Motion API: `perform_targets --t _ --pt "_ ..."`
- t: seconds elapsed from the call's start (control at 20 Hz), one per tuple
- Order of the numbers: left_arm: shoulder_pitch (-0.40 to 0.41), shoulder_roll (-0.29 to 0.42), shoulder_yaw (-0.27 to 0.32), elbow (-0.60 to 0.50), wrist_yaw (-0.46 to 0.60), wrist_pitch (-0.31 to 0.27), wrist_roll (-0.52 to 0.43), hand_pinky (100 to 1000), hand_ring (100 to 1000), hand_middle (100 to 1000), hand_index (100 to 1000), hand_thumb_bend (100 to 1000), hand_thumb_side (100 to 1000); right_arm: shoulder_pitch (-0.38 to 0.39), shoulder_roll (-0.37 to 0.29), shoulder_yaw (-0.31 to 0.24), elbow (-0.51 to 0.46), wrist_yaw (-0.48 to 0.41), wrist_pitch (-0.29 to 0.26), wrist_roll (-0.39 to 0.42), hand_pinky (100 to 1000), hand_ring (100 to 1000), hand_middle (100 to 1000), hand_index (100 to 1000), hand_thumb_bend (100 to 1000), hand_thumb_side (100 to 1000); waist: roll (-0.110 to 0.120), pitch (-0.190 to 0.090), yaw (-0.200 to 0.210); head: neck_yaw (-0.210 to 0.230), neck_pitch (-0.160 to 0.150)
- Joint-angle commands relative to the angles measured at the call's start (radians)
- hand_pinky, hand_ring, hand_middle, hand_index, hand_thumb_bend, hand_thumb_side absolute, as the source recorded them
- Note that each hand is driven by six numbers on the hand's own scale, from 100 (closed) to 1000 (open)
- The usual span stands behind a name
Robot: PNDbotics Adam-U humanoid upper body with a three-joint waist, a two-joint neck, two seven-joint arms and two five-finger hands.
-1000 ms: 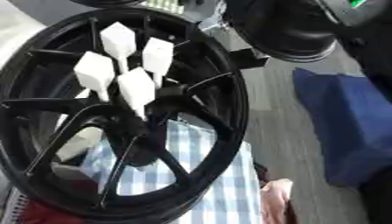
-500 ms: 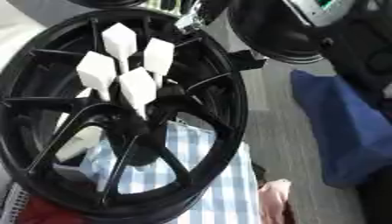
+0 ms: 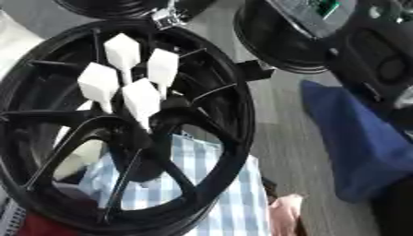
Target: Pull the pin out of the wheel hub.
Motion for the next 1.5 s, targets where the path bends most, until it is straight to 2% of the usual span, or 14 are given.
perform_targets --t 0.05,0.2,0.4,0.9,1.25,1.5 --pt "-0.01 0.033 0.008 -0.004 0.002 -0.001 -0.002 761 795 788 810 424 709 -0.021 -0.025 0.005 -0.053 -0.036 0.065 -0.012 843 793 800 820 447 497 0.01 -0.03 -0.002 0.001 0.014" --pt "-0.01 0.032 0.007 -0.002 0.002 -0.001 -0.003 761 794 788 810 424 708 -0.018 -0.031 0.015 -0.078 -0.035 0.094 -0.025 841 794 799 820 462 489 0.01 -0.035 -0.004 0.002 0.021" --pt "-0.009 0.031 0.005 0.001 0.003 0.001 -0.004 761 793 787 810 422 709 -0.009 -0.04 0.028 -0.097 0.017 0.11 -0.023 839 794 801 818 497 454 0.01 -0.04 -0.006 0.002 0.047" --pt "-0.005 0.03 0.007 0.004 0.005 -0.001 -0.001 760 788 781 804 418 707 0.024 -0.063 0.027 -0.072 0.208 0.062 0.075 832 795 789 816 530 419 0.007 -0.043 -0.006 0.014 0.075" --pt "-0.008 0.028 0.009 0.004 0.007 -0.001 0.002 760 786 779 802 416 707 0.036 -0.063 0.029 -0.052 0.236 0.044 0.118 832 797 790 820 530 428 0.005 -0.039 -0.002 0.011 0.075" --pt "-0.011 0.027 0.008 0.002 0.007 -0.001 0.002 760 785 777 799 410 707 0.039 -0.057 0.034 -0.04 0.221 0.04 0.132 826 790 780 815 528 438 0.004 -0.034 0.001 0.01 0.075"
